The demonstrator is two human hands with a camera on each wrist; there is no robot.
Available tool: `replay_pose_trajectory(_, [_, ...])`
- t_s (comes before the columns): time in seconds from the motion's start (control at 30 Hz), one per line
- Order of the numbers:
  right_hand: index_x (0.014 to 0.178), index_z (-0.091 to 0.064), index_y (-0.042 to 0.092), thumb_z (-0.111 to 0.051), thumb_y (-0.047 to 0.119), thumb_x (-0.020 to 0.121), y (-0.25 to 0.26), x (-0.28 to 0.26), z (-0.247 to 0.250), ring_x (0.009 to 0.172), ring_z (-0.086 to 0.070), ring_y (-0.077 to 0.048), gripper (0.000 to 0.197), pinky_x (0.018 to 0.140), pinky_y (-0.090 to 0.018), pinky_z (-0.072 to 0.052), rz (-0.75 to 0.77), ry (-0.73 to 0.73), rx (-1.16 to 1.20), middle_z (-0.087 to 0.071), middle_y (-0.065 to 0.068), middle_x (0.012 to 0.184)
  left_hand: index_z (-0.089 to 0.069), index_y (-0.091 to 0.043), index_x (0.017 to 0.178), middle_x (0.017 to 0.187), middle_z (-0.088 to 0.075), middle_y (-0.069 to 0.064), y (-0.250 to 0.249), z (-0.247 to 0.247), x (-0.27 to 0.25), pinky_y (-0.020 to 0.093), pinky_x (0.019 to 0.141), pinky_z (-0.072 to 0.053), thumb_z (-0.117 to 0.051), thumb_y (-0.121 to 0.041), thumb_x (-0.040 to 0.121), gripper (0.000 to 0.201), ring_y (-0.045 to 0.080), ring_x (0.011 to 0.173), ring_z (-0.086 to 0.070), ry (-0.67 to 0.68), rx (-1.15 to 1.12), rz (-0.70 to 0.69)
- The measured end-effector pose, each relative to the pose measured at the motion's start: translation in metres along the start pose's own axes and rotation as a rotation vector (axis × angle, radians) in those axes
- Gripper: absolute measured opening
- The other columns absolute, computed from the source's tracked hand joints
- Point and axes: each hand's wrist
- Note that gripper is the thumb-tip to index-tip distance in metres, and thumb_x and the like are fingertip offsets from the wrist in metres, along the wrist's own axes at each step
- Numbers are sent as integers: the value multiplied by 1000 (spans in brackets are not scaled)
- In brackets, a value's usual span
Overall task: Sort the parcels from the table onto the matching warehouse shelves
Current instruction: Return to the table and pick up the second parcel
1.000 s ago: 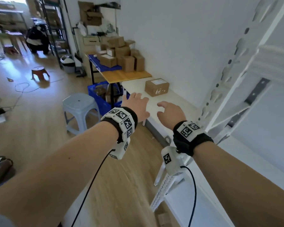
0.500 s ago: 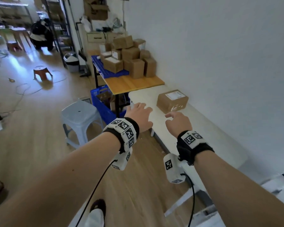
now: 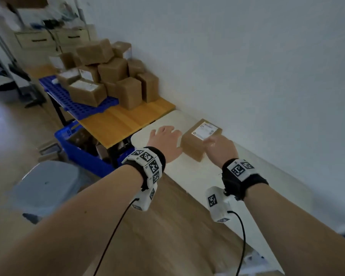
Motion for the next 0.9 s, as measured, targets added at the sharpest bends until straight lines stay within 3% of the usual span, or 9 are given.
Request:
replay_pose_trajectory(0.23, [115,-68,18,-45,15,92,-24,64,-4,122,-57,-25,33,99,-30,-43,-107,5,19,-61,-4,134,-33,-24,148,160,-25,3,-2,-14,90,53,118,-10,-49,-35,93,59,24,148,-18,112,-10,-64])
replay_pose_trajectory(0.4, [113,-69,19,-50,12,89,-46,133,-10,114,-61,-24,31,83,-21,-39,-180,-13,95,-65,-3,129,-33,-23,147,157,-29,4,-2,-13,166,53,117,-13,-48,-35,93,57,25,146,-23,141,39,-80])
replay_pose_trajectory(0.53, [121,-64,17,-50,17,93,-66,177,-15,115,-61,-25,32,94,-29,-45,-246,5,131,-63,-5,129,-34,-23,147,157,-31,2,-14,-19,224,52,118,-16,-47,-37,93,58,24,145,-26,159,38,-96])
replay_pose_trajectory(0.73, [124,-58,16,-51,18,93,-105,220,-27,110,-62,-24,33,82,-25,-43,-346,43,211,-65,-7,123,-33,-22,148,153,-38,4,-28,-51,277,47,114,-27,-51,-40,92,62,26,140,-37,232,-171,17])
replay_pose_trajectory(0.9, [136,-49,19,-53,28,92,-119,231,-45,118,-58,-26,45,90,-28,-44,-471,147,292,-62,-9,129,-24,-16,152,155,-35,12,-21,-75,303,39,111,-33,-55,-35,93,69,30,139,-38,371,-506,196])
Point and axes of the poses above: each hand's wrist, its own x-axis towards the middle knuckle, its own z-axis out of the back of the hand, y = z × x
